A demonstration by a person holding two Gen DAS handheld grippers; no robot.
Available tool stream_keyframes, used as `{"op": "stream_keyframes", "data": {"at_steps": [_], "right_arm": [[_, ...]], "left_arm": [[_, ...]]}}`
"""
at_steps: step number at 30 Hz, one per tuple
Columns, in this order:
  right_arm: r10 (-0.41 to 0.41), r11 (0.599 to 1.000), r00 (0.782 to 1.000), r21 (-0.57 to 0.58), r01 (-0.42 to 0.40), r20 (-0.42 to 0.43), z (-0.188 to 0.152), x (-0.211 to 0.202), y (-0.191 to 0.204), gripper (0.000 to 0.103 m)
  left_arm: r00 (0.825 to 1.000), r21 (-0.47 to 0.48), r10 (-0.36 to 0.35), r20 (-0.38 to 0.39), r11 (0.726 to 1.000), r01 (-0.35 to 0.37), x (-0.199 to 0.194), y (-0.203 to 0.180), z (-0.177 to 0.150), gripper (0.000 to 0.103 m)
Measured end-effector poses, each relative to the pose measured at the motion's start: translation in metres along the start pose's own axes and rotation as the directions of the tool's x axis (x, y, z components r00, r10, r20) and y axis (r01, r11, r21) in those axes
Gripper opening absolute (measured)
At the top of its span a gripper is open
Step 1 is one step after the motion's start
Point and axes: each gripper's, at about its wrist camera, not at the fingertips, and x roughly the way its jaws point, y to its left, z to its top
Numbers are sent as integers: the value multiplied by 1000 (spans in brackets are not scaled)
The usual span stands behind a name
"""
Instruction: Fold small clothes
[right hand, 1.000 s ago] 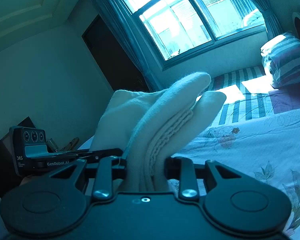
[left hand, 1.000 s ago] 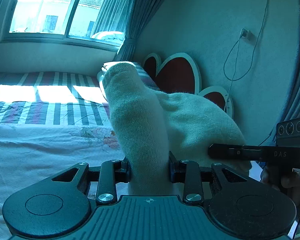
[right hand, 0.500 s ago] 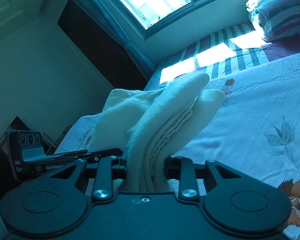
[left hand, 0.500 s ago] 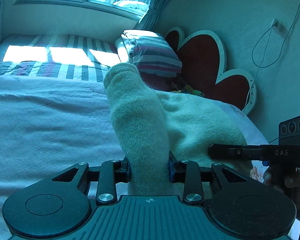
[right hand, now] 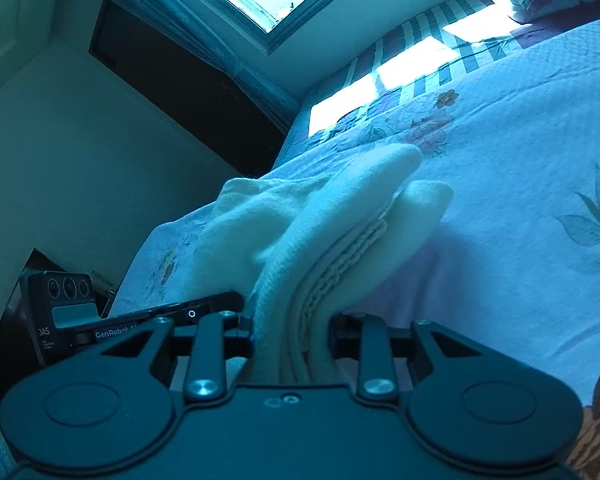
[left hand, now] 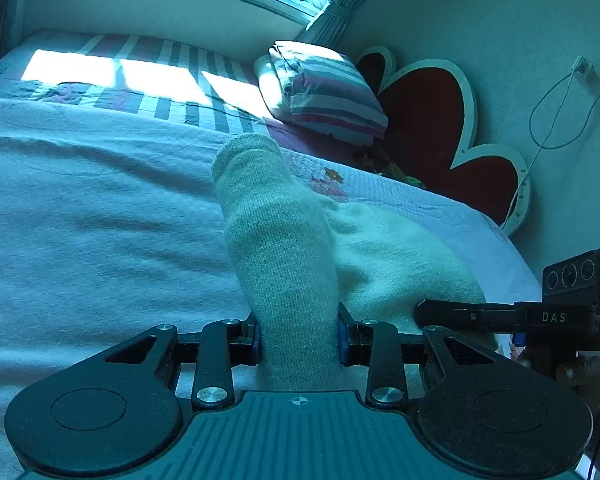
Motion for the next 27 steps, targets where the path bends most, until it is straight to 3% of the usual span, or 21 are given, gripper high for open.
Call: {"op": "stream_keyframes", "data": {"at_steps": [3, 5, 6, 7, 9, 12, 16, 17, 19, 20, 21, 24, 27], "right_arm": [[10, 1000, 1000, 7, -10, -27, -3, 18, 0, 29], [-18, 1000, 998, 25, 19, -57, -7, 33, -8, 31], [-52, 998, 996, 17, 54, -69, -9, 40, -14, 33], [-57, 998, 996, 32, 59, -70, -12, 43, -24, 33], [20, 995, 999, 102, -15, -46, -15, 40, -41, 32], [0, 997, 998, 82, 5, -58, -13, 37, -37, 32], [-105, 994, 993, 22, 107, -61, -10, 22, -23, 43], [-135, 991, 989, 7, 136, -60, -10, 15, -15, 56], [-156, 987, 987, -48, 155, -29, -14, 5, -2, 66], [-158, 986, 986, -54, 156, -50, -17, 9, 1, 63], [-194, 980, 977, -57, 190, -90, -21, 18, -1, 61], [-245, 969, 967, -49, 242, -75, -23, 22, -1, 58], [-292, 956, 956, -56, 290, -30, -26, 2, 18, 55]], "left_arm": [[998, -30, 21, -55, 999, -22, 16, 21, -6, 34], [999, -38, 21, -38, 999, -23, 26, 34, -15, 54], [1000, -64, -9, -2, 998, 9, 27, 42, -21, 57], [1000, -77, -27, 14, 997, 28, 27, 45, -23, 58], [999, -64, -34, 25, 997, 36, 25, 45, -28, 58], [1000, -72, -17, 14, 997, 18, 17, 45, -30, 61], [996, -8, 87, 9, 996, -87, -18, 29, -36, 80], [997, 21, 76, 22, 997, -76, -26, 25, -41, 81], [993, 16, 118, -24, 993, -118, -20, 25, -47, 81], [986, 21, 157, -48, 988, -156, -12, 25, -51, 81], [986, 43, 164, -9, 986, -164, -12, 22, -55, 82], [977, 54, 212, -15, 976, -211, -16, 10, -56, 83], [978, 79, 206, 34, 975, -208, -46, -6, -63, 83]]}}
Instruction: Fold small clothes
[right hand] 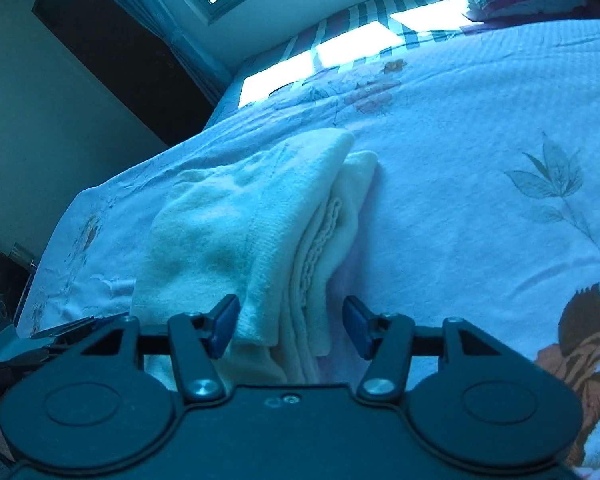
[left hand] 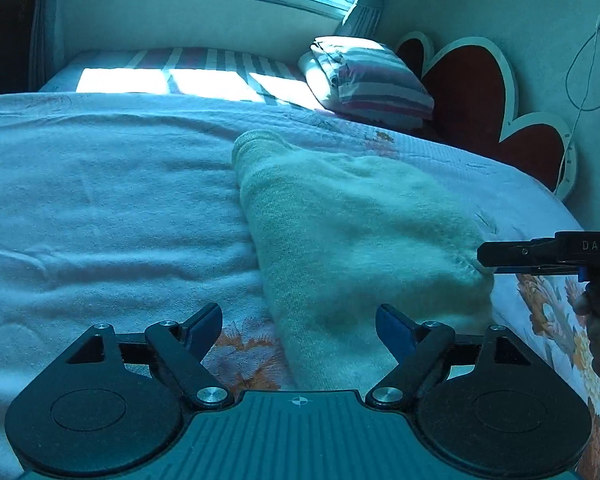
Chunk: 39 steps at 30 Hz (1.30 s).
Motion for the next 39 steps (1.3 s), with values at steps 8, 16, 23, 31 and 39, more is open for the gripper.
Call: {"op": "stream_keyframes", "data": {"at_steps": [8, 16, 23, 31, 39], "right_arm": [[-51, 997, 986, -45, 59, 162, -36, -97, 35, 71], [-123, 976, 943, -136, 172, 309, -92, -159, 102, 102], [-176, 952, 923, -180, 248, 341, -155, -206, 124, 103], [-183, 924, 910, -250, 288, 373, -229, -288, 147, 103], [-207, 905, 888, -264, 333, 410, -271, -325, 154, 103]], "left_arm": [[992, 6, 90, 86, 996, -91, -81, -24, -22, 100], [972, -20, 165, 166, 986, -164, -166, -64, -62, 103], [942, -25, 236, 240, 971, -237, -233, -124, -117, 103], [935, -30, 213, 282, 977, -213, -309, -184, -185, 103], [928, -5, 199, 316, 978, -208, -350, -213, -216, 103]]}}
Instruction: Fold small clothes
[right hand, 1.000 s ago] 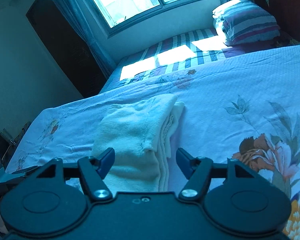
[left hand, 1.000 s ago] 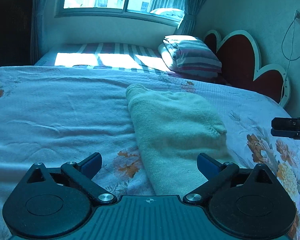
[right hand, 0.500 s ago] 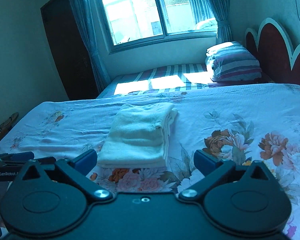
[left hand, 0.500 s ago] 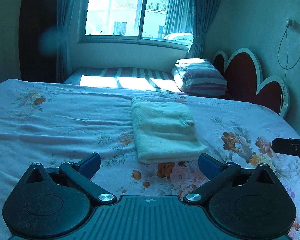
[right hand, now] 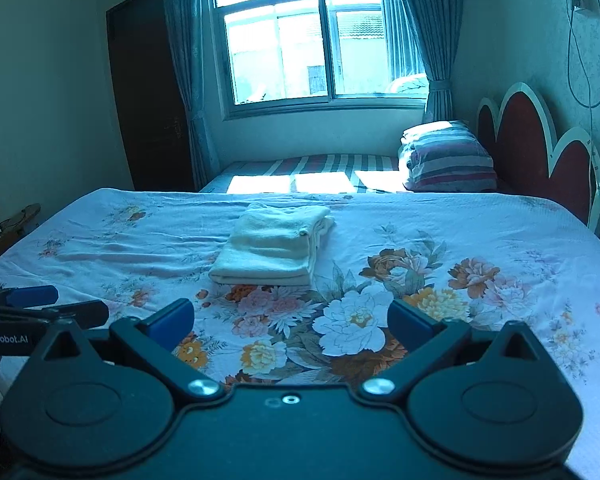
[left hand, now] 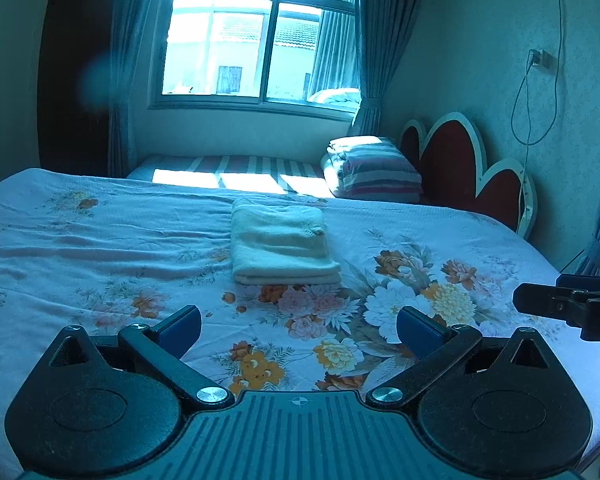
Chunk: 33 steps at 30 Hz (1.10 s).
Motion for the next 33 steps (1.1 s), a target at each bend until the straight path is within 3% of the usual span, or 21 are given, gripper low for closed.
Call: {"op": "stream_keyframes", "data": {"at_steps": [11, 33], "right_arm": [[-23, 999, 999, -25, 24, 40, -17, -28, 7, 103], [-38, 999, 998, -11, 39, 59, -11, -33, 11, 103]], "left_arm": [[999, 29, -12, 37, 1000, 11, -23, -17, 4, 103], [999, 38, -16, 48, 999, 14, -24, -16, 11, 103]]}}
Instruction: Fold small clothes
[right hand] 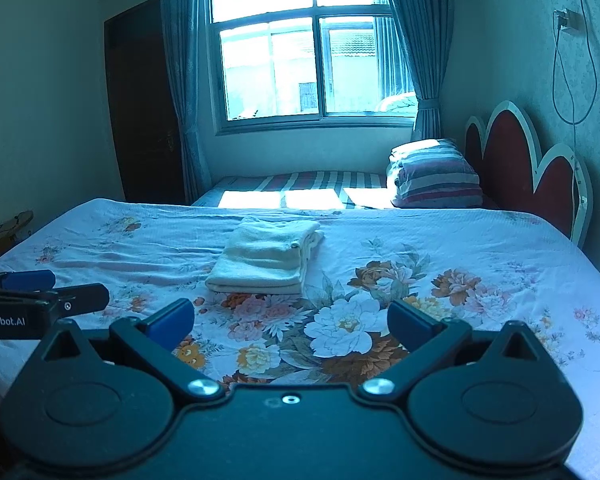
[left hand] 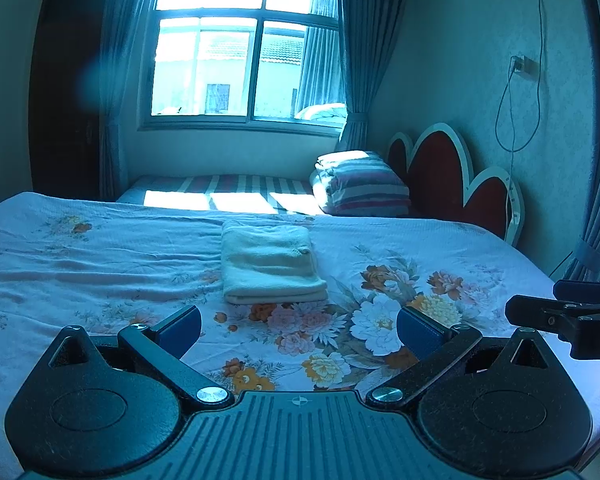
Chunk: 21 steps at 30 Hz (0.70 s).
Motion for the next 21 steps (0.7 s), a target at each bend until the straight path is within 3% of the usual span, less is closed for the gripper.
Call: {"op": "stream_keyframes", "data": {"at_steps": [21], "right_arm": [[8, 1000, 1000, -12, -8, 2, 4, 4, 11, 103]], "left_arm": [[1000, 2, 7, -2, 1000, -7, 1, 2, 0, 103]]}}
